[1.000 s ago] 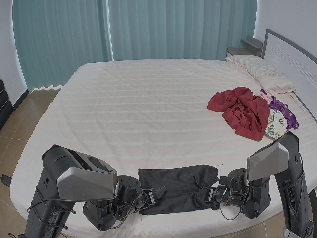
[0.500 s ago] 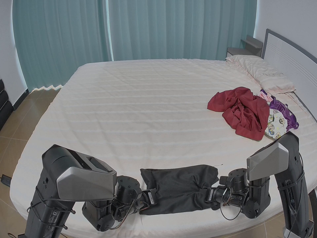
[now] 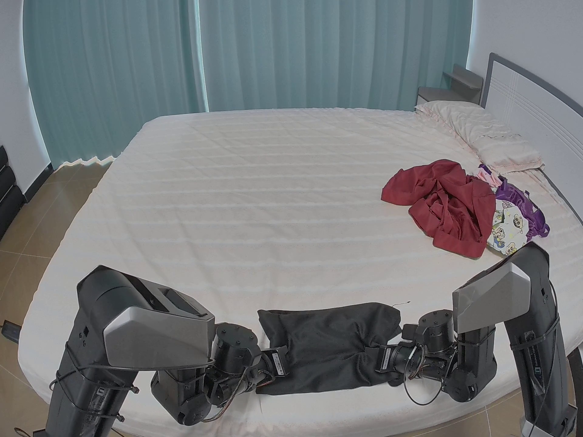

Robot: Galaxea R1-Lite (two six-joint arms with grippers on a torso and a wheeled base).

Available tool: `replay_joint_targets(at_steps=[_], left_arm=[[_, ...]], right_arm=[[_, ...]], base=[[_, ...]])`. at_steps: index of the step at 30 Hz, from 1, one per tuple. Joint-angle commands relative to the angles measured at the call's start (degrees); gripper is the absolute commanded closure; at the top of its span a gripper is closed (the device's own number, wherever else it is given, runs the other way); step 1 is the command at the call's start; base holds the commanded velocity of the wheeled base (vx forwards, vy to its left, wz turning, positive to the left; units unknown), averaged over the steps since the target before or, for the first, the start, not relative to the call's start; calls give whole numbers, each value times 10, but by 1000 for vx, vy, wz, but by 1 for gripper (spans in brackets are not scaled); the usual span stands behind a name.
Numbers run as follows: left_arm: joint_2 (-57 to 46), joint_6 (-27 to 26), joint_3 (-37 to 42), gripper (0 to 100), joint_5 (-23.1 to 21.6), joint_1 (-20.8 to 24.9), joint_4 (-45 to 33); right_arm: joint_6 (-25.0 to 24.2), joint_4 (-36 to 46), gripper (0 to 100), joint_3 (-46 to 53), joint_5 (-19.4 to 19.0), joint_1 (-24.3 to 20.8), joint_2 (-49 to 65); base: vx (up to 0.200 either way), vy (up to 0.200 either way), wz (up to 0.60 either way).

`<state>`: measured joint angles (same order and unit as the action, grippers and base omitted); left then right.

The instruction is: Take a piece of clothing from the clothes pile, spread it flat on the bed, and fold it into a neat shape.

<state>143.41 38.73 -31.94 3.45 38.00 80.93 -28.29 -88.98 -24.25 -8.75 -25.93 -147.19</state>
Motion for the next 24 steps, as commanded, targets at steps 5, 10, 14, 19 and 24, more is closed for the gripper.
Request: replay_joint_targets(at_steps=[5, 10, 14, 19, 24], left_arm=[[-28, 0, 14, 100, 2, 0, 0], [-35, 6, 21, 100, 5, 0, -1], [-38, 8, 23, 100, 18, 1, 0], [-39, 8, 23, 100, 24, 3, -1], [-47, 9, 24, 100, 30, 14, -2]], right_arm=[[-2, -8, 100, 10, 9, 2, 24], [-4, -8, 100, 23, 10, 9, 52], [-29, -8, 100, 28, 10, 6, 67], [-33, -8, 100, 32, 10, 4, 74], [-33, -8, 100, 32, 10, 2, 76]], base=[[0, 0, 0], [0, 0, 0], [0, 0, 0], [0, 0, 0], [0, -40, 0]])
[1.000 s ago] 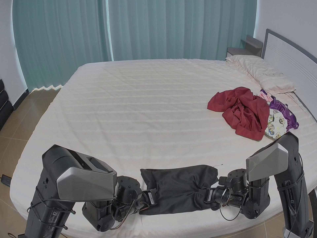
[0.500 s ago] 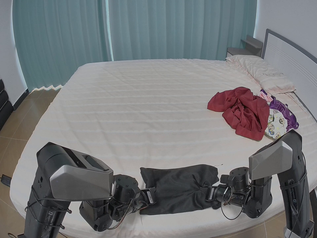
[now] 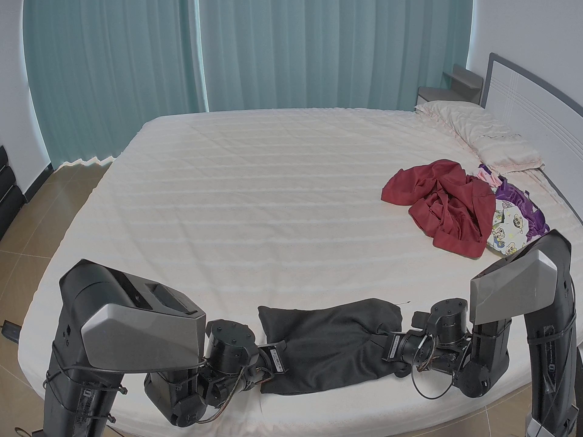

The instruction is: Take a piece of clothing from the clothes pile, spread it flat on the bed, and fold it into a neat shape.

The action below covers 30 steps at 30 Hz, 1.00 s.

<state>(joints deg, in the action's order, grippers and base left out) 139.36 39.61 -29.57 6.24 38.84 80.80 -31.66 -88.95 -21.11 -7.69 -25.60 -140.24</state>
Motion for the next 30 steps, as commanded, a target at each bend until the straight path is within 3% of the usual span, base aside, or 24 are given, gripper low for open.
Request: replay_joint_targets(at_steps=[1, 30], left_arm=[[-8, 0, 0, 100, 3, 5, 1], [-18, 0, 0, 100, 18, 8, -1]], right_arm=[[0, -8, 100, 0, 0, -2, 7], [4, -9, 100, 15, 1, -1, 42]], base=[[0, -200, 0], [0, -200, 0]])
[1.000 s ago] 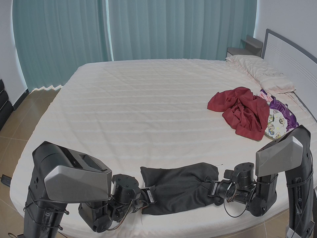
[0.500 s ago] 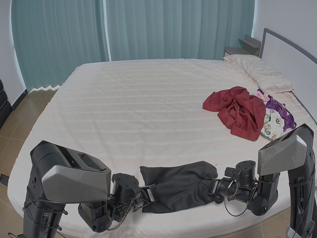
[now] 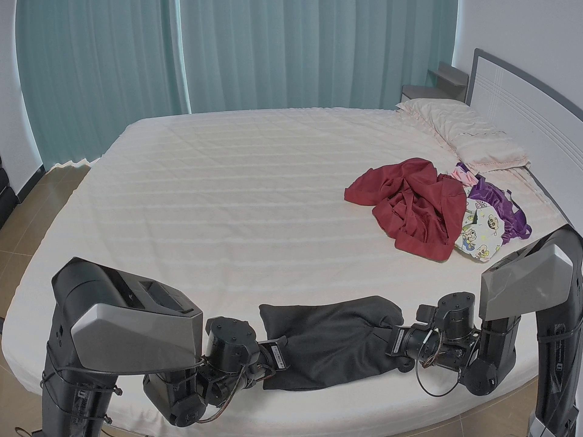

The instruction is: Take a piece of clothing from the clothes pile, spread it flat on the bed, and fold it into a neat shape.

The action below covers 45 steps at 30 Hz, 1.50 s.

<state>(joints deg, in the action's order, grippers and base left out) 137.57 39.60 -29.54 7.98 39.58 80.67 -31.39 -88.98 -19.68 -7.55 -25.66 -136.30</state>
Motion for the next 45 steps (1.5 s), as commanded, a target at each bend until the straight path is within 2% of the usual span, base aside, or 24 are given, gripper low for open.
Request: replay_joint_targets(at_steps=[1, 29, 38, 39, 41, 42, 44, 45], left_arm=[[0, 0, -1, 100, -1, 1, -1], [3, 0, 0, 100, -3, 1, -1], [20, 1, 4, 100, -4, 1, 1], [20, 1, 5, 0, -4, 1, 1], [17, 1, 26, 0, -6, 1, 2], [16, 1, 33, 0, -6, 1, 2], [16, 0, 40, 0, -6, 1, 2], [15, 0, 61, 0, -6, 1, 2]], right_arm=[[2, -8, 100, 1, 0, -1, 2], [7, -8, 100, 12, 0, 0, 7], [28, -7, 100, 17, -1, 0, -6], [27, -7, 100, 17, -1, 0, -6], [27, -7, 100, 23, -3, -1, -5], [27, -7, 0, 31, -6, -1, -5], [28, -7, 0, 37, -8, -1, -4], [44, -7, 0, 52, -19, 2, -5]], base=[[0, -200, 0], [0, -200, 0], [0, 0, 0], [0, 0, 0], [0, 0, 0], [0, 0, 0], [0, 0, 0], [0, 0, 0]])
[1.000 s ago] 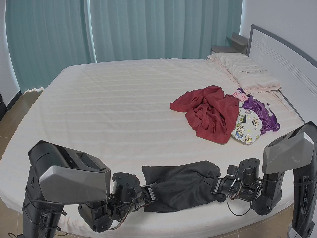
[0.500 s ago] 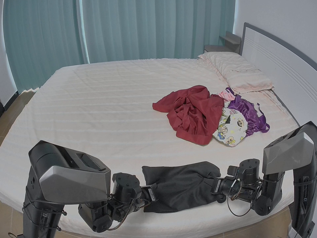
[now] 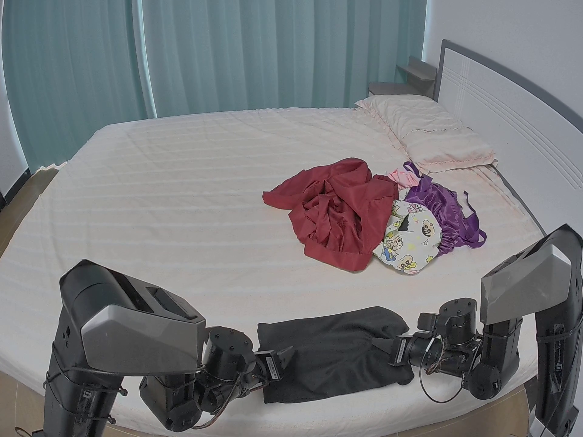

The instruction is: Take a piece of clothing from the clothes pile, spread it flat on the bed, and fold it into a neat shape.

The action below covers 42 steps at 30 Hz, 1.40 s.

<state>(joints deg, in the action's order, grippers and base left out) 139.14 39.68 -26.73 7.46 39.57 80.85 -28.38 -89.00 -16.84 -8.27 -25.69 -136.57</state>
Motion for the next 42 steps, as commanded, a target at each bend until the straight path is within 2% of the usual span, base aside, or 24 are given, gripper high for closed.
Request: replay_joint_targets(at_steps=[1, 5, 12, 17, 20, 29, 30, 32, 33, 37, 42], left_arm=[[-2, 0, 38, 0, -1, 0, 1], [-9, 1, 39, 0, 0, -11, 1], [-6, 26, 0, 0, 1, -42, -1], [33, 34, -48, 0, 5, -53, 0], [34, 34, -52, 0, 4, -56, -3], [58, 34, -83, 0, 3, -56, -3], [58, 34, -86, 100, 3, -56, -3], [58, 34, -89, 100, 2, -56, -5], [59, 34, -90, 100, 2, -56, -4], [57, 37, -96, 100, 4, -56, -2], [53, 59, -109, 100, 12, -56, -1]], right_arm=[[26, -6, 0, 29, -16, 5, -4], [66, -6, 0, 44, -26, 23, -4], [63, -6, 0, 15, -30, 61, 29], [15, -6, 0, -47, -29, 102, -12], [10, -6, 0, -61, -30, 118, -29], [-12, 39, 0, -91, -47, 117, -48], [-24, 52, 0, -101, -47, 115, -49], [-39, 77, 0, -121, -47, 108, -52], [-50, 98, 100, -140, -47, 102, -52], [-86, 110, 100, -157, -48, 100, -48], [-92, 103, 100, -161, -47, 107, -45]], base=[[0, 0, 0], [0, 0, 0], [0, 0, 0], [0, 0, 0], [0, 0, 0], [0, 0, 0], [0, 0, 0], [0, 0, 0], [0, 0, 0], [0, 0, 0], [0, 0, 0]])
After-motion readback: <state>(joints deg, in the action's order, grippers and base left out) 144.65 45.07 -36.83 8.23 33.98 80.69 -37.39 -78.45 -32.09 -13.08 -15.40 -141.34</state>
